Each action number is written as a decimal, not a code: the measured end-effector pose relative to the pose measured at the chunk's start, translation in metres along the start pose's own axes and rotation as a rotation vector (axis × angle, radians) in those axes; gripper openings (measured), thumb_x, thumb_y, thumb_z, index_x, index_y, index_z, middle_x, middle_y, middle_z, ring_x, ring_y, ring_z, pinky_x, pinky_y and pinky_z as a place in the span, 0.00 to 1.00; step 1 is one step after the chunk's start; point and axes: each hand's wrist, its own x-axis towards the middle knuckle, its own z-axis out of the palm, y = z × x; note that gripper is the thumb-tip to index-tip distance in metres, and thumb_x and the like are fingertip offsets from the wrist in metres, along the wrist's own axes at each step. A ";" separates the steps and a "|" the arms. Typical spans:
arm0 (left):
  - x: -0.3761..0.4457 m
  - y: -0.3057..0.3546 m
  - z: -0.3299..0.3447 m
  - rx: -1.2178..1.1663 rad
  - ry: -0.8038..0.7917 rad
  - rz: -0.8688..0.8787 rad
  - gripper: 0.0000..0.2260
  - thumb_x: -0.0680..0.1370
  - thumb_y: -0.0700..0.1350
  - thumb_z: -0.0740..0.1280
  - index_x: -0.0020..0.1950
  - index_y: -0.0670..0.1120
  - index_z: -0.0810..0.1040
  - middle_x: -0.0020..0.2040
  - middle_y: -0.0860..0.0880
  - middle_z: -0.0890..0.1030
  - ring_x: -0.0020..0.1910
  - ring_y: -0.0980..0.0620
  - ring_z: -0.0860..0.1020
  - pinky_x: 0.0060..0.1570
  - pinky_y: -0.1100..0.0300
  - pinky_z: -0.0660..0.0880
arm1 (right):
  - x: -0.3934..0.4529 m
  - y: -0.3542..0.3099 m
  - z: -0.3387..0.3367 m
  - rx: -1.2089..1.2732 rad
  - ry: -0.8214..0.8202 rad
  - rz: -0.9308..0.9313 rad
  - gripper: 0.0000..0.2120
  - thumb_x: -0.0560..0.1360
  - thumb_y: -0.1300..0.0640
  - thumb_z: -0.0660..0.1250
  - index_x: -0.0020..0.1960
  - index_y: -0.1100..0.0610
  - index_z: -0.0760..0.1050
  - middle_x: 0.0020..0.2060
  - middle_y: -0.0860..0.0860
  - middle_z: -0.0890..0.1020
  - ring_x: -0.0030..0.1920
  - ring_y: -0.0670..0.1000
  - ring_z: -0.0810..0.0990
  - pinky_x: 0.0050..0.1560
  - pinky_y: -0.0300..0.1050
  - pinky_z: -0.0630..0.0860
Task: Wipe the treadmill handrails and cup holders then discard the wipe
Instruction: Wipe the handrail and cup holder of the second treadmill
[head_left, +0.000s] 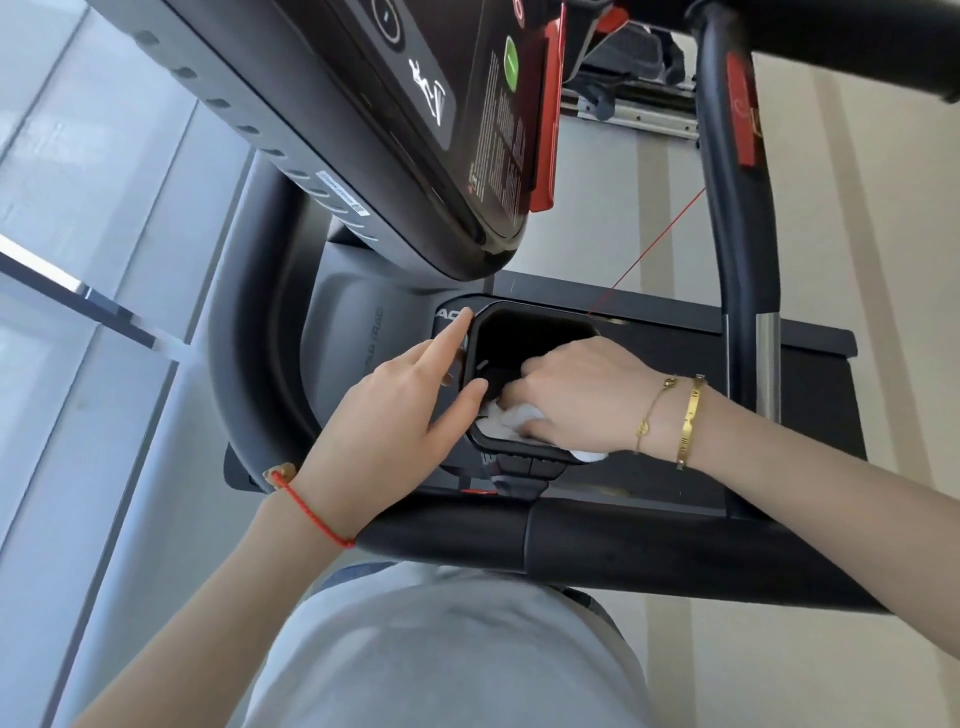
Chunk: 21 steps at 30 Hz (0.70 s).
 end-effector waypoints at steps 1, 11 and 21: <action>-0.001 0.001 0.001 0.007 0.007 -0.008 0.29 0.80 0.56 0.58 0.80 0.52 0.58 0.56 0.53 0.80 0.54 0.49 0.79 0.50 0.46 0.78 | -0.003 -0.001 -0.001 0.005 -0.010 -0.002 0.10 0.78 0.51 0.59 0.55 0.46 0.77 0.42 0.47 0.78 0.44 0.55 0.79 0.34 0.45 0.70; -0.017 0.005 0.014 0.018 0.081 -0.023 0.30 0.81 0.55 0.60 0.80 0.51 0.56 0.57 0.49 0.79 0.53 0.48 0.79 0.50 0.45 0.78 | -0.047 -0.007 0.030 0.197 0.575 0.007 0.13 0.81 0.55 0.61 0.64 0.48 0.75 0.47 0.48 0.77 0.44 0.52 0.71 0.50 0.51 0.70; -0.020 0.005 0.021 0.113 0.182 0.048 0.27 0.81 0.54 0.60 0.79 0.49 0.61 0.61 0.51 0.77 0.54 0.49 0.77 0.52 0.54 0.76 | -0.040 0.002 0.044 0.176 1.021 0.225 0.21 0.80 0.56 0.64 0.72 0.52 0.70 0.56 0.56 0.78 0.52 0.59 0.75 0.54 0.55 0.71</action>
